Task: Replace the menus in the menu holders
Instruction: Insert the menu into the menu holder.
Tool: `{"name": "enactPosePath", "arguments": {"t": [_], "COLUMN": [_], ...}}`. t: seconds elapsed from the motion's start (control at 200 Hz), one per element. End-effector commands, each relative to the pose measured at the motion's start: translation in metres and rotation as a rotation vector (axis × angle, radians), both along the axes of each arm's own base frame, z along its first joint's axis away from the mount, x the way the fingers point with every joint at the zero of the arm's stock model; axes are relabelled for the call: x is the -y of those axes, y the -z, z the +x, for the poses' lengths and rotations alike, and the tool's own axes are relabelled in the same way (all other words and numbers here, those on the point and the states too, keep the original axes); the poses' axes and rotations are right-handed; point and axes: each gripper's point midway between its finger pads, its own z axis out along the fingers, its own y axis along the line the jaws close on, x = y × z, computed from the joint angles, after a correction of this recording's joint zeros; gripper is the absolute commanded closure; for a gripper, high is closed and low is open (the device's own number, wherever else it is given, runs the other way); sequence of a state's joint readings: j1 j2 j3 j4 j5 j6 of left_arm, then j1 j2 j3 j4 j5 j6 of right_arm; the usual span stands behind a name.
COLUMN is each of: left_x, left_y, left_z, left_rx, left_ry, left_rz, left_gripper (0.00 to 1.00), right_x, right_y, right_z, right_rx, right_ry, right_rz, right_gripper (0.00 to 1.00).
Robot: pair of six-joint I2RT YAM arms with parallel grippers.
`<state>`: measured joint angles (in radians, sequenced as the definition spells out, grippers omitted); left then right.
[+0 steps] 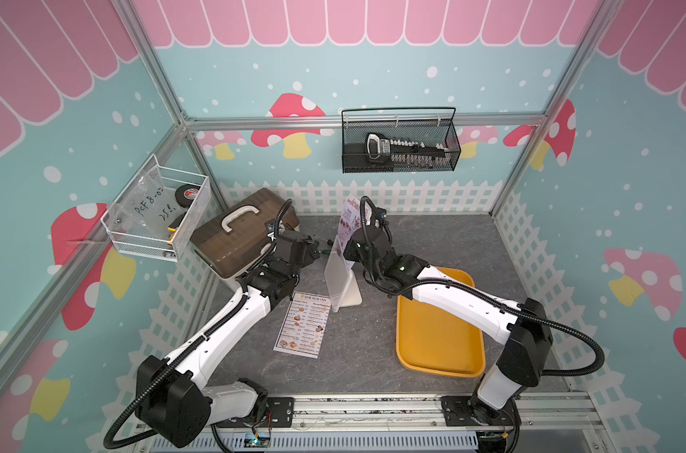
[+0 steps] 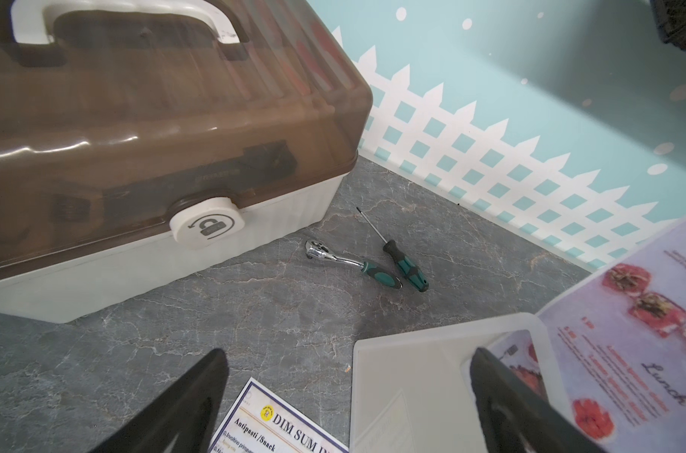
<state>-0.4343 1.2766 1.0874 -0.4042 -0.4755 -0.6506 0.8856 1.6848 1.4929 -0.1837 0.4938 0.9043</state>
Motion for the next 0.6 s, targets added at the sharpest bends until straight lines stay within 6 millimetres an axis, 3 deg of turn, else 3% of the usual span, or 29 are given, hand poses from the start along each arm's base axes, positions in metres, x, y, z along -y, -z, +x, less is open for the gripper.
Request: {"name": "enactPosePath", "arguments": {"t": [0.0, 0.195, 0.44, 0.595], "left_x": [-0.001, -0.0001, -0.0006, -0.0008], "left_y": [-0.0091, -0.0109, -0.0142, -0.0148], "left_z": [0.0013, 0.0032, 0.0037, 0.0044], "left_rx": [0.015, 0.018, 0.023, 0.025], "left_ry": [-0.015, -0.015, -0.016, -0.016], "left_rz": [0.007, 0.006, 0.011, 0.016], "left_gripper": [0.03, 0.03, 0.03, 0.03], "right_x": [0.0007, -0.0026, -0.0011, -0.0004], "right_y": [-0.0137, -0.0075, -0.0165, -0.008], "right_z": [-0.005, -0.0095, -0.0103, -0.0144], "right_rx": [0.039, 0.021, 0.049, 0.047], "right_ry": [-0.016, -0.034, -0.04, -0.062], "right_rz": [0.027, 0.041, 0.03, 0.021], "right_gripper": [1.0, 1.0, 0.99, 0.96]}}
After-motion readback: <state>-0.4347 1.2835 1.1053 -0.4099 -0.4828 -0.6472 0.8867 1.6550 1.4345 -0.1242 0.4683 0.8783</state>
